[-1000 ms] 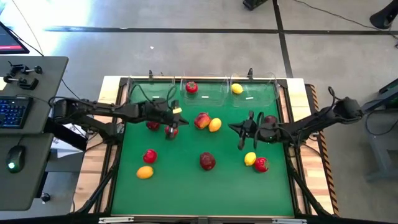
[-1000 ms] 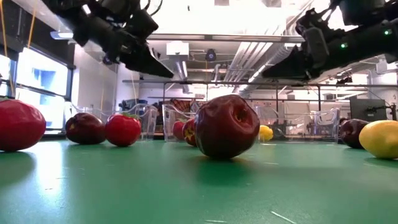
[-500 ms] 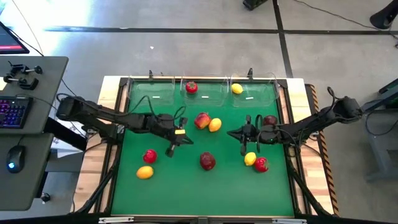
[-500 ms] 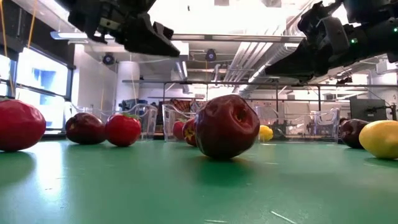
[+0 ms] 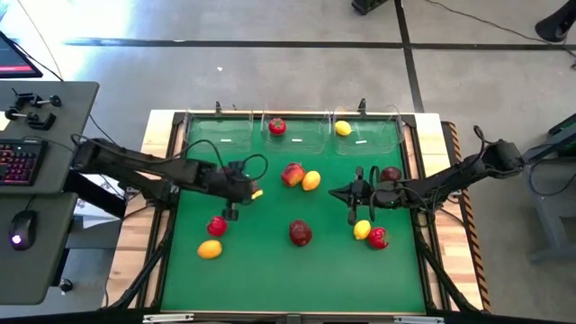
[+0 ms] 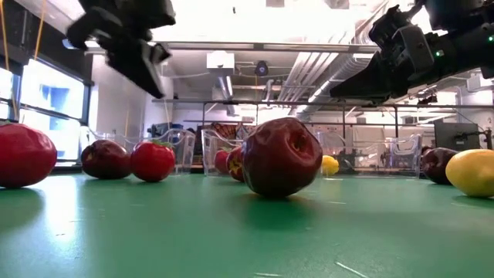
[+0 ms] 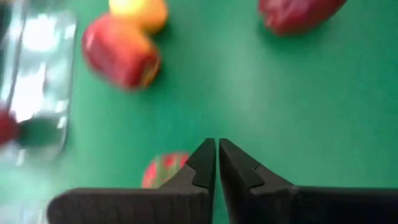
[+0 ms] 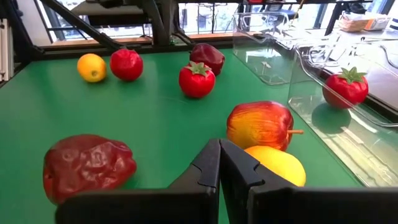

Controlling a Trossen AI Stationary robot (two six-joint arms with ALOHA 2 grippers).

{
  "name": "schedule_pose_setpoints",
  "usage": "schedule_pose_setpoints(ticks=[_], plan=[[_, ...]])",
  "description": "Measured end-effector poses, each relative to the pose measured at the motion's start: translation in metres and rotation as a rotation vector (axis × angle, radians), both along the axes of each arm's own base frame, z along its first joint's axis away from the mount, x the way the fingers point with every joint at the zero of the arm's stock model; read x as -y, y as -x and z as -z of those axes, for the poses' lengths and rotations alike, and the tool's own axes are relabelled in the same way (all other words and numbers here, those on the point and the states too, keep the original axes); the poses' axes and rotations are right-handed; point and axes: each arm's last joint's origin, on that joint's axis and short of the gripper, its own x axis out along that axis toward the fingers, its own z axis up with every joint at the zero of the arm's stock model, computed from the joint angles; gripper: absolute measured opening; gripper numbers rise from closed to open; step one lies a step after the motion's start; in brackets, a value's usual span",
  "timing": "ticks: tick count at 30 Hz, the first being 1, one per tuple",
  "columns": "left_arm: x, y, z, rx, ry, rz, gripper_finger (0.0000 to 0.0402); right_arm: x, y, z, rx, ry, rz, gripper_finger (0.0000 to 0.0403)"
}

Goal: Sort produce into baskets
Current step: Put the top left apple into the left transparent bin

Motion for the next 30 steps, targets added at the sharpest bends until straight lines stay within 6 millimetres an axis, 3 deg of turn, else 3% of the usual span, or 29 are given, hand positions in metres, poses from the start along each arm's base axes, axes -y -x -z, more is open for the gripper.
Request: schedule_pose_setpoints(ticks=[10, 17, 30], plan=[[0.014, 0.044, 0.021, -0.324, -0.04, -0.333, 0.0078, 0.0, 0.0, 0.001, -0.005, -0.001, 0.002, 0.0], [0.012, 0.053, 0.039, -0.282, -0.173, -0.476, 0.0088, 0.0, 0.0, 0.001, -0.004, -0.004, 0.003, 0.0], [0.01, 0.06, 0.062, -0.245, -0.118, -0.59, 0.0088, 0.0, 0.0, 0.001, -0.01, -0.007, 0.004, 0.0]])
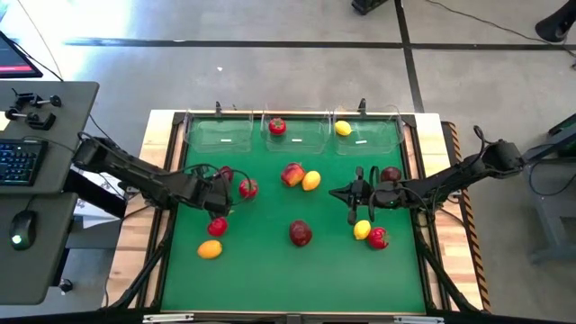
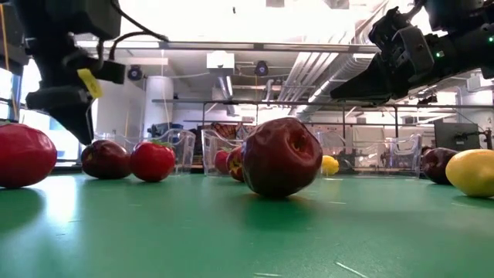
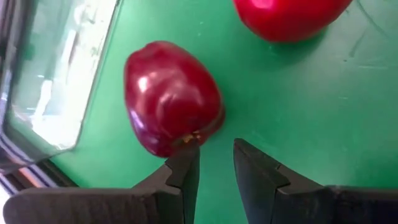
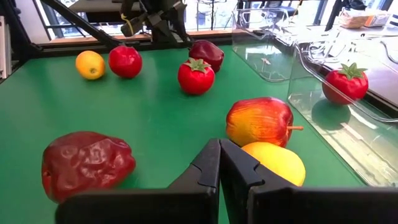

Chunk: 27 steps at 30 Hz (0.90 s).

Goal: Sort produce into baskets
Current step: Put the top left apple into the left transparent bin

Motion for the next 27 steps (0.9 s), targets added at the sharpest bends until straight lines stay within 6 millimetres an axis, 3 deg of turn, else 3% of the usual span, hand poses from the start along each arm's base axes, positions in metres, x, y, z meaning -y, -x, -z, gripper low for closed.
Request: schedule_pose_setpoints(ticks=[27], plan=[[-0.012, 0.002, 0.006, 0.043, -0.068, -0.126, 0.0087, 0.0, 0.0, 0.0, 0.0, 0.0, 0.0, 0.0]])
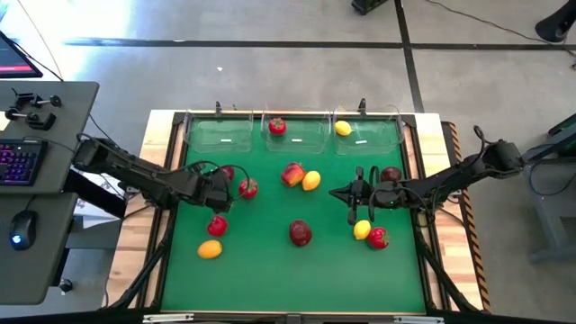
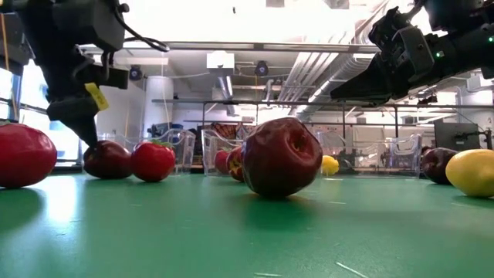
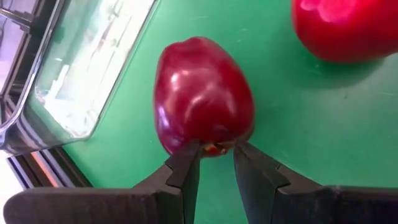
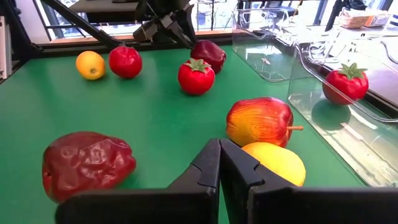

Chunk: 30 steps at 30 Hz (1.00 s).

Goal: Sort produce into baskets
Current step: Put the top left apple into the left transparent bin

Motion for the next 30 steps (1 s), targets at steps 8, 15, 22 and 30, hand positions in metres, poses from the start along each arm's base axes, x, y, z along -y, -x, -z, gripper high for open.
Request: schedule_pose_setpoints(ticks=[8, 15, 22, 30], plan=[[-0.0018, -0.0001, 0.0002, -0.009, 0.01, -0.001, 0.0087, 0.0, 0.0, 0.0, 0.0, 0.0, 0.0, 0.0], [-0.0027, 0.0001, 0.0002, -0.018, 0.005, 0.004, 0.0085, 0.0, 0.0, 0.0, 0.0, 0.0, 0.0, 0.0], [-0.0081, -0.0005, 0.0002, -0.044, 0.002, 0.015, 0.0046, 0.0, 0.0, 0.0, 0.0, 0.0, 0.0, 0.0], [-0.0071, -0.0011, 0.0012, -0.091, 0.059, 0.089, 0.0002, 0.0001, 0.0, 0.0, 0.0, 0.0, 0.0, 0.0]])
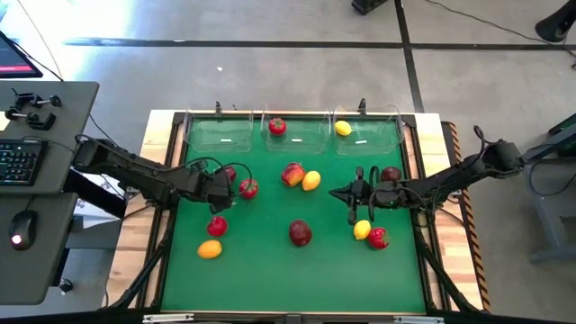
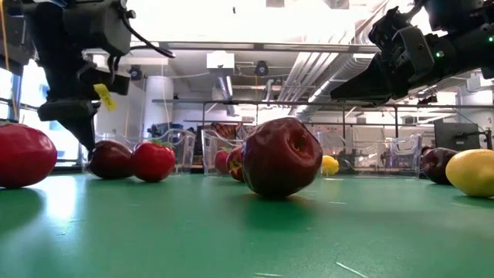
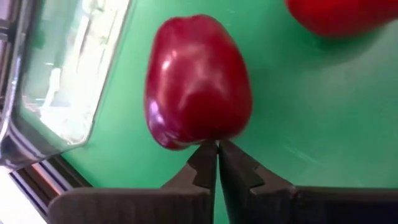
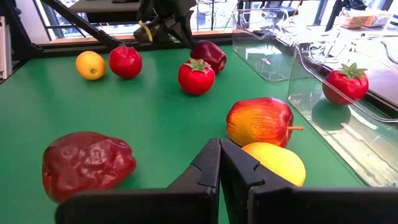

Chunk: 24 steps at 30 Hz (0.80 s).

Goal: Sort produce into baskets
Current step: Put the top left apple into the left transparent bin

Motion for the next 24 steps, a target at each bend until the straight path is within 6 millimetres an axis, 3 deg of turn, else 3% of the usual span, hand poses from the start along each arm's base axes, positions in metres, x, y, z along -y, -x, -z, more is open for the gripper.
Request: schedule_pose_setpoints(ticks=[12, 24], plan=[[0.002, 0.002, -0.001, -0.021, 0.004, 0.035, 0.0, 0.0, 0.0, 0.001, -0.006, 0.001, 0.0, 0.0], [0.0, 0.003, -0.029, -0.008, -0.033, 0.033, 0.0, 0.0, 0.0, 0.0, -0.003, 0.001, 0.0, 0.0]])
